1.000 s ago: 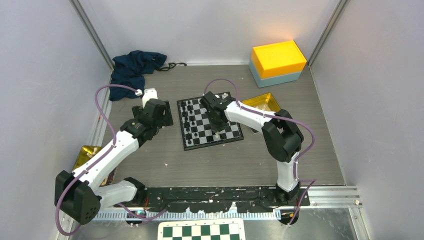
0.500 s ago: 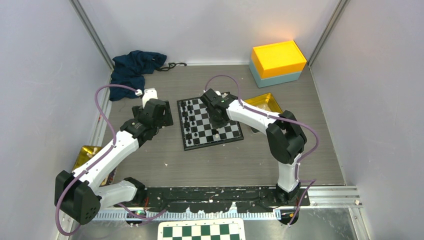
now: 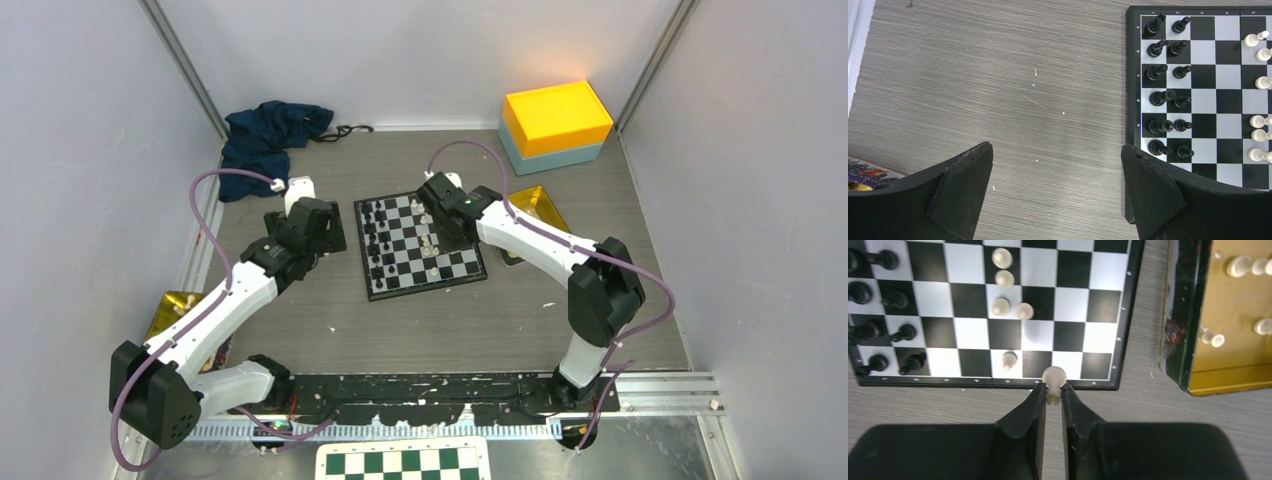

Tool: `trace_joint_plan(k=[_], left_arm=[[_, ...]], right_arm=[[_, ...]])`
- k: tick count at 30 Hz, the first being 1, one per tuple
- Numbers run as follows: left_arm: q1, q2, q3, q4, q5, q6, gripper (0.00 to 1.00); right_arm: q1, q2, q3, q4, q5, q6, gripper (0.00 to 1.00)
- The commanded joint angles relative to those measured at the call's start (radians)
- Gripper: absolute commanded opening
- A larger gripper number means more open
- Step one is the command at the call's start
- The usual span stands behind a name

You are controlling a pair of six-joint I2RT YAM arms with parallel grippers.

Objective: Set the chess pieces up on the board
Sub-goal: Pick up the chess piece from the chessboard, then place the chess piece on the chessboard.

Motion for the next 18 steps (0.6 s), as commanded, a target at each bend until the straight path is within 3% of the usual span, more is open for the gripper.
trace_joint_plan(k=[1, 18], left_arm=[[0.007, -0.014, 0.023, 0.043, 0.004, 0.009, 1.0], [0.006, 0.002, 0.033, 0.047, 0.015, 0.008, 1.0]], right_arm=[[-0.021, -0.075, -0.056, -0.027, 0.042, 0.028, 0.08], [-0.121, -0.084, -0.182, 0.039, -0.058, 0.063, 0.08]])
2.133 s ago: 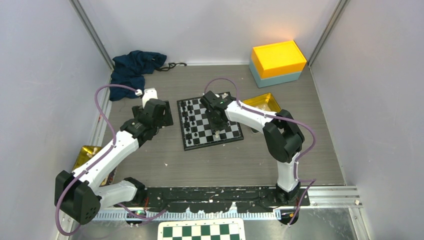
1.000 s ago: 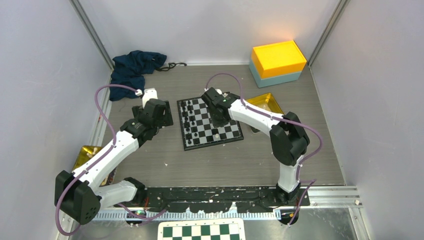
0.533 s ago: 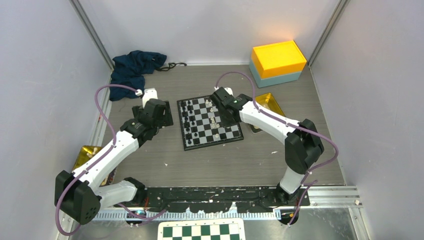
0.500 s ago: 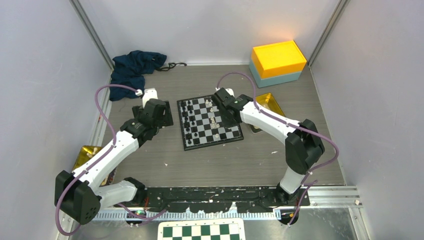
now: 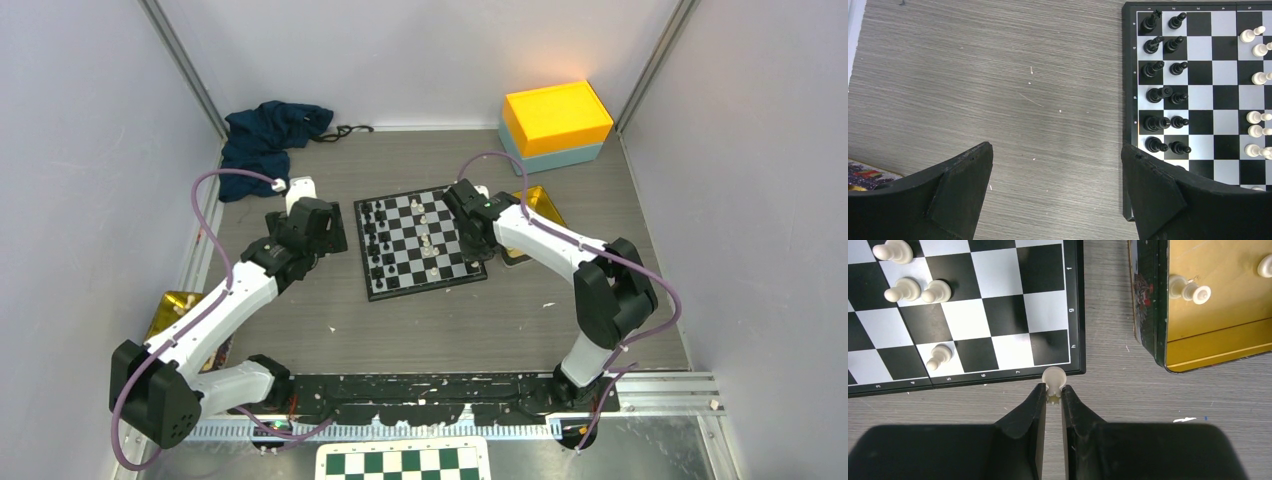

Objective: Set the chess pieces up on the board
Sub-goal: Place the chess piece on the chessboard.

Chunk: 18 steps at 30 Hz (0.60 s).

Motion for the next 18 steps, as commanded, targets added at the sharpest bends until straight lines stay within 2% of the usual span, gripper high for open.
trace_joint_plan(k=[1, 18], left_arm=[[0.006, 0.001, 0.034, 0.047, -0.003, 0.008, 1.0], [0.006, 0.014, 0.033, 0.051, -0.009, 0.012, 1.0]], right_arm=[[-0.018, -0.02, -0.009, 0.051, -0.039, 0.017, 0.08], [-0.041, 0.051, -0.03, 0.102, -0.076, 0.015, 0.08]])
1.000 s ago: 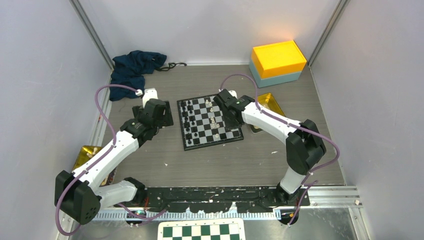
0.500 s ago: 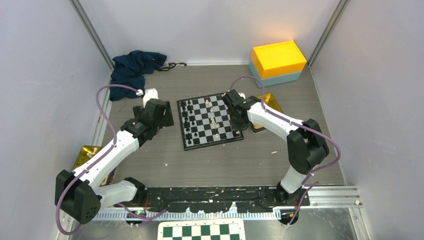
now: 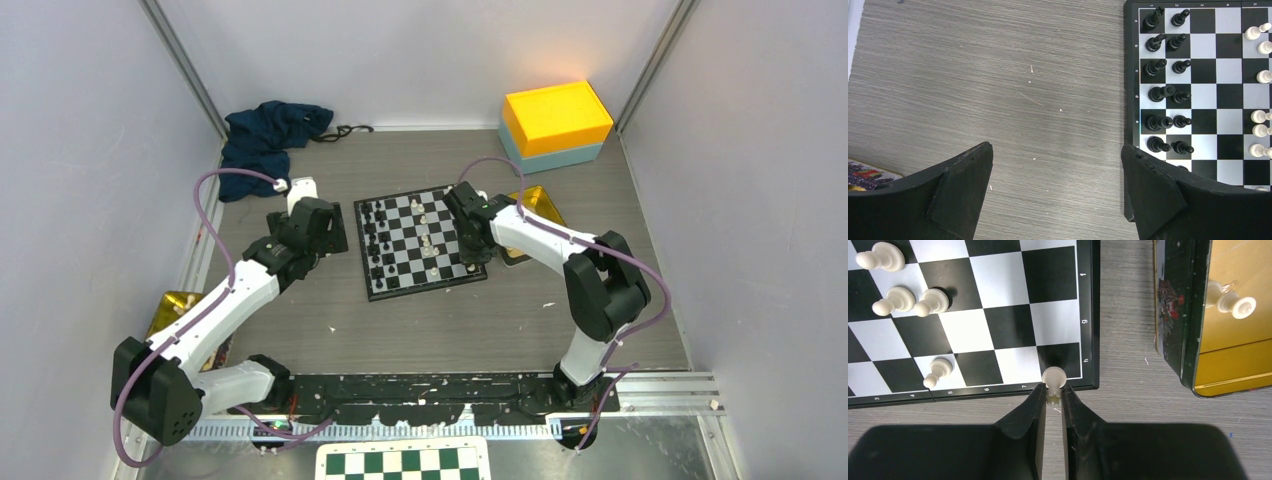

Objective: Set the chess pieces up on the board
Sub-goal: Place the chess piece on the chessboard.

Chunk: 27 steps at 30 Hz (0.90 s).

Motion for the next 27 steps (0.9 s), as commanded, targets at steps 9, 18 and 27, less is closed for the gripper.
trace_joint_plan(k=[9, 18, 27], left_arm=[[0.007, 0.007, 0.031, 0.052, -0.009, 0.011, 1.0], [0.007, 0.01, 0.033, 0.052, -0.008, 0.011, 1.0], [0.006, 0.013, 0.033, 0.052, -0.006, 0.007, 1.0]], right_arm=[[-0.023, 0.024, -0.006, 0.049, -0.012, 0.0, 0.08], [-0.03, 0.035, -0.008, 0.056, -0.018, -0.006, 0.15], [-0.032, 0.023, 0.014, 0.037, -0.005, -0.025, 0.41]])
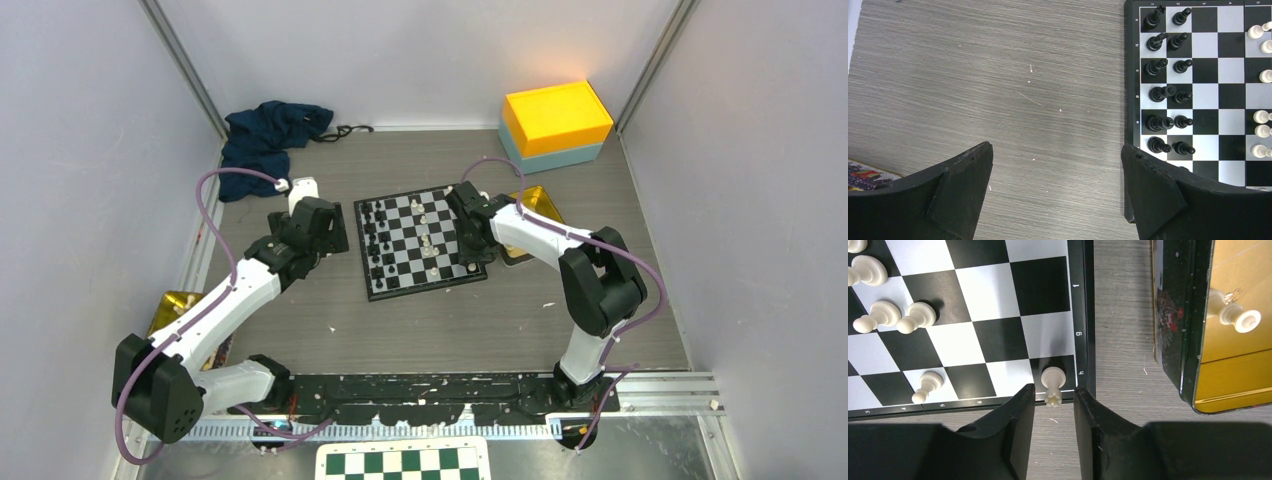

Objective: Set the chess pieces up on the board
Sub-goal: Place the chess piece on the chessboard.

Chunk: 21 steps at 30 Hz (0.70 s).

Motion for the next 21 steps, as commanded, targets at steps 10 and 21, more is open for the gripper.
trace_joint_plan(k=[10, 21], left_arm=[[0.007, -0.004, 0.034, 0.043, -0.006, 0.002, 1.0], [0.007, -0.022, 0.026, 0.037, -0.009, -0.003, 1.0]], right_arm=[[0.008, -0.043, 0.117, -0.056, 0.058, -0.059, 0.42], [0.061, -0.004, 0.228, -0.102, 0.041, -0.105, 0.42]])
